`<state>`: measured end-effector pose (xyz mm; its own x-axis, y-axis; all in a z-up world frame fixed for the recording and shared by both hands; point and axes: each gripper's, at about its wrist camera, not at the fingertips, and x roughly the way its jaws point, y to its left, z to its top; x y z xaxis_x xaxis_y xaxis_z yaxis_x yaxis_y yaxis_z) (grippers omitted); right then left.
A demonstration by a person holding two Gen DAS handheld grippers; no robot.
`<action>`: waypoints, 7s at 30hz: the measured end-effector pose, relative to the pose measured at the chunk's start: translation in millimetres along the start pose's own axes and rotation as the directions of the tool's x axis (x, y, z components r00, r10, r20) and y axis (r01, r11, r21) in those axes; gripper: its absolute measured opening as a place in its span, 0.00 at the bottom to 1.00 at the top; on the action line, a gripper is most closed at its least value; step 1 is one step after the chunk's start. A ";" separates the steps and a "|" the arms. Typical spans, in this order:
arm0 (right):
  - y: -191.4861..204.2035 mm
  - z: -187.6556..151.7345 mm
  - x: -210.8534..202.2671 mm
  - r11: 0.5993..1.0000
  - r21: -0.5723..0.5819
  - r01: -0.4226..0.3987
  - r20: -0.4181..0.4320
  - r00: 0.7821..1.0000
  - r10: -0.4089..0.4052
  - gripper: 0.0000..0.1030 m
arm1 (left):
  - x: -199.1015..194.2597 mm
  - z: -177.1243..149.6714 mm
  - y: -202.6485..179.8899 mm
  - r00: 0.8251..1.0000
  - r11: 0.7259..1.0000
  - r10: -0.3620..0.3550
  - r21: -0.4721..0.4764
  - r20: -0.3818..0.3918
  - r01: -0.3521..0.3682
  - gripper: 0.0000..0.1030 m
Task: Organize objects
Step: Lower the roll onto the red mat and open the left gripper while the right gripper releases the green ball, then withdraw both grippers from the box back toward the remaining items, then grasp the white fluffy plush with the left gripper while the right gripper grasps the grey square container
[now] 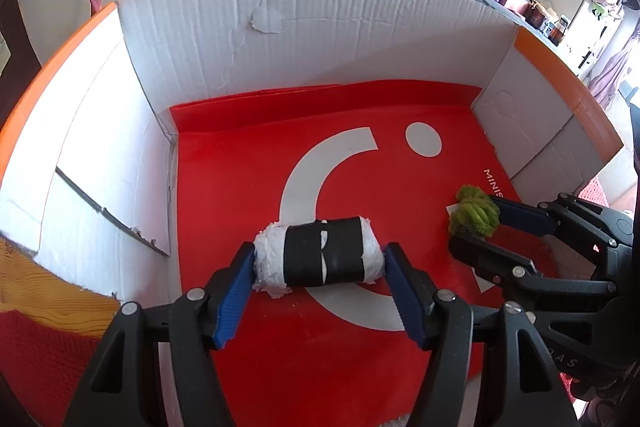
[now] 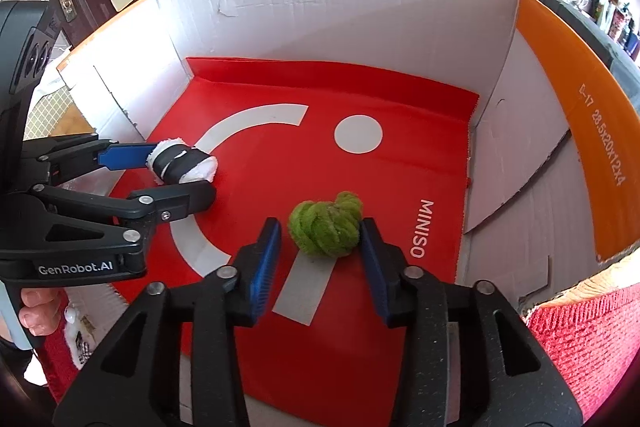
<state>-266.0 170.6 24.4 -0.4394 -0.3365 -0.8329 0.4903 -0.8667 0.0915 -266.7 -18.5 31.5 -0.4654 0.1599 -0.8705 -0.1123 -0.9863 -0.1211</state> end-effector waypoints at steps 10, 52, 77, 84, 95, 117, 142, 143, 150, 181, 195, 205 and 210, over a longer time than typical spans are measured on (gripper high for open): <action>3.2 -5.5 -6.9 1.000 -0.010 0.001 0.018 1.000 -0.001 0.43 | -2.2 -1.6 -5.4 1.000 1.000 0.002 0.005 0.010 -0.002 0.66; 22.8 -40.1 -75.1 0.999 0.006 -0.041 0.178 0.983 0.039 0.84 | -68.1 -47.9 -13.9 0.973 0.997 0.074 -0.010 0.220 -0.074 0.97; 42.0 -69.9 -109.0 1.000 -0.006 -0.020 0.274 0.961 0.020 0.97 | -95.9 -85.8 -24.0 0.951 0.994 0.109 -0.004 0.290 -0.112 1.00; 45.7 -78.2 -112.4 1.000 -0.006 -0.017 0.286 0.958 0.018 0.97 | -99.3 -95.3 -25.2 0.948 0.993 0.116 -0.006 0.297 -0.119 1.00; 53.4 -93.9 -109.4 1.000 -0.017 -0.009 0.270 0.963 0.013 0.97 | -100.6 -112.0 -26.5 0.947 0.993 0.117 -0.011 0.300 -0.119 1.00; 56.8 -119.6 -93.1 1.000 -0.010 0.000 0.212 0.977 0.003 0.96 | -83.8 -144.0 -30.2 0.963 0.994 0.103 -0.004 0.250 -0.105 1.00; 55.2 -128.3 -70.1 1.000 0.003 0.010 0.157 0.988 -0.010 0.96 | -78.1 -170.9 -6.3 0.968 0.991 0.127 -0.056 0.217 -0.118 1.00; 56.0 -128.5 -69.3 1.000 0.001 0.010 0.155 0.988 -0.010 0.96 | -78.2 -171.5 -5.4 0.968 0.991 0.126 -0.059 0.216 -0.116 1.00; 60.2 -128.2 -64.5 1.000 -0.009 0.014 0.145 0.989 -0.013 0.96 | -71.6 -177.9 -2.8 0.973 0.991 0.129 -0.065 0.190 -0.118 1.00; 63.6 -129.6 -66.4 0.999 0.002 -0.049 0.152 0.987 0.048 0.57 | -81.0 -177.2 -21.6 0.973 0.998 0.048 0.018 0.226 -0.054 0.44; 66.7 -130.0 -70.0 0.998 -0.004 -0.056 0.160 0.986 0.056 0.57 | -93.9 -178.6 -25.1 0.968 0.999 -0.005 0.034 0.252 -0.004 0.13; 65.8 -130.1 -69.5 0.998 -0.003 -0.061 0.157 0.986 0.061 0.57 | -85.2 -175.9 -13.3 0.975 1.000 0.005 -0.014 0.221 -0.001 0.07; 66.2 -129.1 -72.5 0.998 -0.006 -0.064 0.169 0.983 0.064 0.57 | -90.3 -174.6 -18.2 0.971 1.000 0.011 0.007 0.238 -0.013 0.07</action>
<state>-104.5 185.1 20.4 -0.5280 -0.4492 -0.7207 0.5224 -0.8409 0.1415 -69.3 -22.3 29.0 -0.6625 0.1544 -0.7330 -0.1127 -0.9879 -0.1062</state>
